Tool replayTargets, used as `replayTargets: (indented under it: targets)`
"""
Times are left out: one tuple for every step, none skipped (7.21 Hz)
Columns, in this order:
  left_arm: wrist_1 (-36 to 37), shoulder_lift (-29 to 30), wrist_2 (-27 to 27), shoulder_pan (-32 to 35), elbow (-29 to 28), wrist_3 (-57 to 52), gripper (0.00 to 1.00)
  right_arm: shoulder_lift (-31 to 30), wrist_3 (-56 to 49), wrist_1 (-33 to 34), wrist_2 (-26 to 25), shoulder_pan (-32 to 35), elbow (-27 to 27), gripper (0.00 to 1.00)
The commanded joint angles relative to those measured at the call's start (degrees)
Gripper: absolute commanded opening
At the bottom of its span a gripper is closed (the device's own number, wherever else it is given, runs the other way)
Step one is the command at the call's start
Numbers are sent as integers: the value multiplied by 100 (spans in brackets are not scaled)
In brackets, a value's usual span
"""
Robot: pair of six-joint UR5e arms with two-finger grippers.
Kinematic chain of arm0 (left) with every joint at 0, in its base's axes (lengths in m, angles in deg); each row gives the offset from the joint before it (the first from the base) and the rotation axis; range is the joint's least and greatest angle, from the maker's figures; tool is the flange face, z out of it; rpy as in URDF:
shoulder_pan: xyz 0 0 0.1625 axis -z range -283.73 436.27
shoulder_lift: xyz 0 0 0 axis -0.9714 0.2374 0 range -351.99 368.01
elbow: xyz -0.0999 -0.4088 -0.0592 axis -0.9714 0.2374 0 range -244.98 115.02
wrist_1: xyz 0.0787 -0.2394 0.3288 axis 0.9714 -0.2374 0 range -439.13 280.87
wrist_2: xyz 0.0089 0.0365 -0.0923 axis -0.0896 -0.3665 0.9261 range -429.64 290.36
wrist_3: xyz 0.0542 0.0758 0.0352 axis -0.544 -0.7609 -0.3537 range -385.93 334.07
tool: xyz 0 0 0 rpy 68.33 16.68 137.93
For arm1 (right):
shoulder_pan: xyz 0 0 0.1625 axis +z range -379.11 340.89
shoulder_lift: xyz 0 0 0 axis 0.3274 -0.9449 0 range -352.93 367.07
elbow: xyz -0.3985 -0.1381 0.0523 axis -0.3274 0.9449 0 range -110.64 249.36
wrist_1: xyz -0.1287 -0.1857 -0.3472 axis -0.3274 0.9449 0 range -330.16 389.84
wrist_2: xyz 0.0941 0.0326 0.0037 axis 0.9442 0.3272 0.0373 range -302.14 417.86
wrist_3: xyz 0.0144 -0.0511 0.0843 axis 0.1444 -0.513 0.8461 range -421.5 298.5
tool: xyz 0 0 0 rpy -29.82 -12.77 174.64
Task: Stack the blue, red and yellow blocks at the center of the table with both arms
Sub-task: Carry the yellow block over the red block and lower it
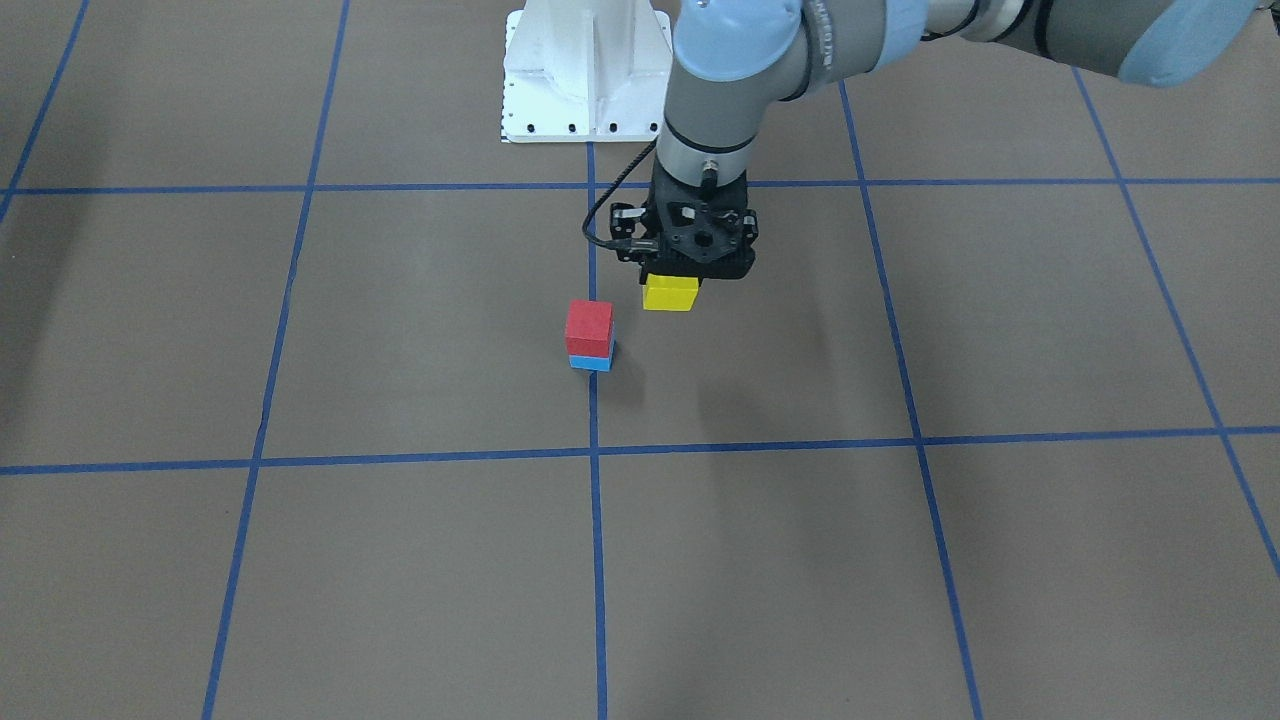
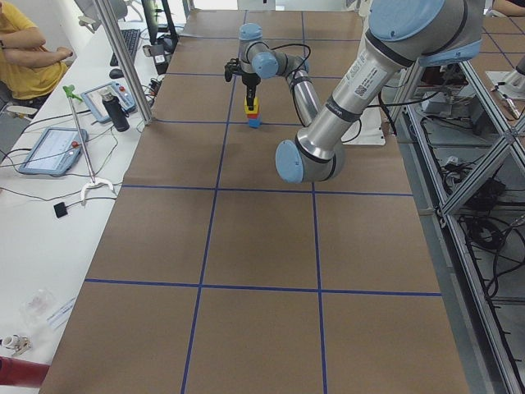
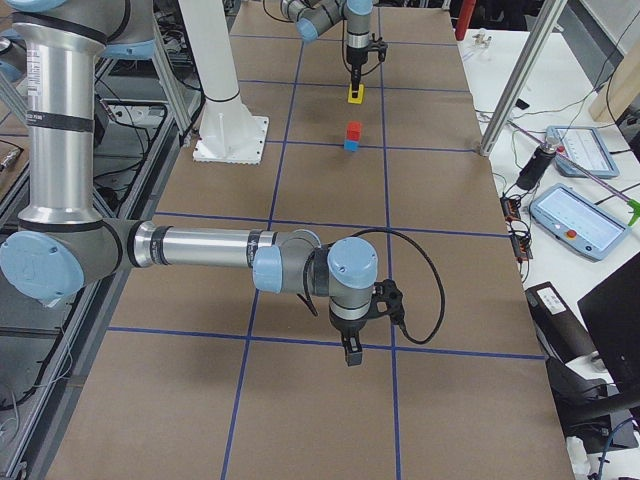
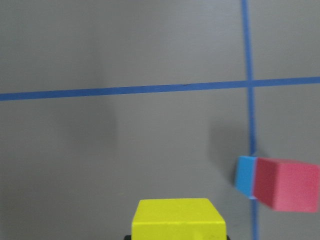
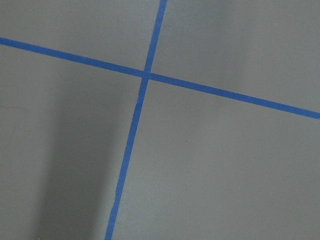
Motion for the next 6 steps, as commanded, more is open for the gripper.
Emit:
replayTargets:
  targets:
    - [-19,408,-258,-175,-404,67,0,6,0,7,0,0,8,100]
    - [-54,478,-547,-358,-596,76,0,6,0,7,0,0,8,100]
    - [-63,652,-559,-360,-824,67,0,6,0,-2,0,0,8,100]
    - [-98,750,-559,-360,-966,67,0,15,0,7,0,0,8,100]
    - [-107,768,-559,-369,-1011,58,0,15,0,7,0,0,8,100]
    - [-107,768,-559,-395,-1037,49,6,15,0,-2,0,0,8,100]
